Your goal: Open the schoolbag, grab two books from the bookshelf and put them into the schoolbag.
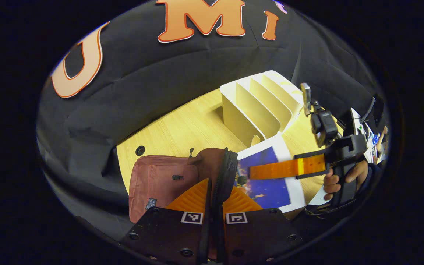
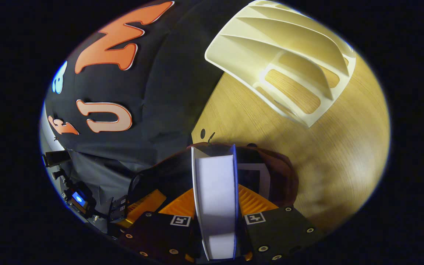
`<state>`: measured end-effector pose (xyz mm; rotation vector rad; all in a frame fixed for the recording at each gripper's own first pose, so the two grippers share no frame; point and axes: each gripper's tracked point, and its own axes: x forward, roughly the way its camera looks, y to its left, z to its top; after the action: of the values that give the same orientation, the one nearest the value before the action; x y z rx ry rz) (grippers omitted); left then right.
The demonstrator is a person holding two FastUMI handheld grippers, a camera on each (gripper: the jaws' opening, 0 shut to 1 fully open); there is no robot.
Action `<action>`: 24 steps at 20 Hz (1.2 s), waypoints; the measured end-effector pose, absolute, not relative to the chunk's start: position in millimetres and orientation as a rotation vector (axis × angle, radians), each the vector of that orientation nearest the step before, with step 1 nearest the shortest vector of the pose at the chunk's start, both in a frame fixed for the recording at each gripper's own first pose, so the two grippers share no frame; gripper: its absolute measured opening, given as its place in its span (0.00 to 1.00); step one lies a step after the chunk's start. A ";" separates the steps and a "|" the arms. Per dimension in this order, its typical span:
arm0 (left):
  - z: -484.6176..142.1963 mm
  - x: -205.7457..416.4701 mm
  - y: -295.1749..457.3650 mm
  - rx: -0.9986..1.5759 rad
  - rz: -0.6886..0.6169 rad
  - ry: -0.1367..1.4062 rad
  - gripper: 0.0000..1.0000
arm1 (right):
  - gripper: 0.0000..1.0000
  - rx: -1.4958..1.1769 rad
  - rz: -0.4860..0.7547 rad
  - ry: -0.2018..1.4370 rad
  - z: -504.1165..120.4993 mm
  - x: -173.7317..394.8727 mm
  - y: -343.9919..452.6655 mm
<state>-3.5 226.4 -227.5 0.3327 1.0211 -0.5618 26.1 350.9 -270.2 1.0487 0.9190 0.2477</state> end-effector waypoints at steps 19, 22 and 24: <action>-225.2 -18.8 221.2 0.240 -0.518 0.978 0.09 | 0.58 0.817 0.284 0.998 -339.2 41.6 415.0; -224.8 -31.1 219.4 0.216 -0.559 0.961 0.12 | 0.86 0.729 0.243 1.050 -344.6 19.4 401.3; -220.0 -38.2 207.6 0.207 -0.613 0.928 0.19 | 0.96 0.682 0.192 1.001 -335.8 20.8 376.3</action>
<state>-38.2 207.6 -220.0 0.2067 0.9276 -0.6126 20.8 376.3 -335.8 0.6821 1.0012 0.1924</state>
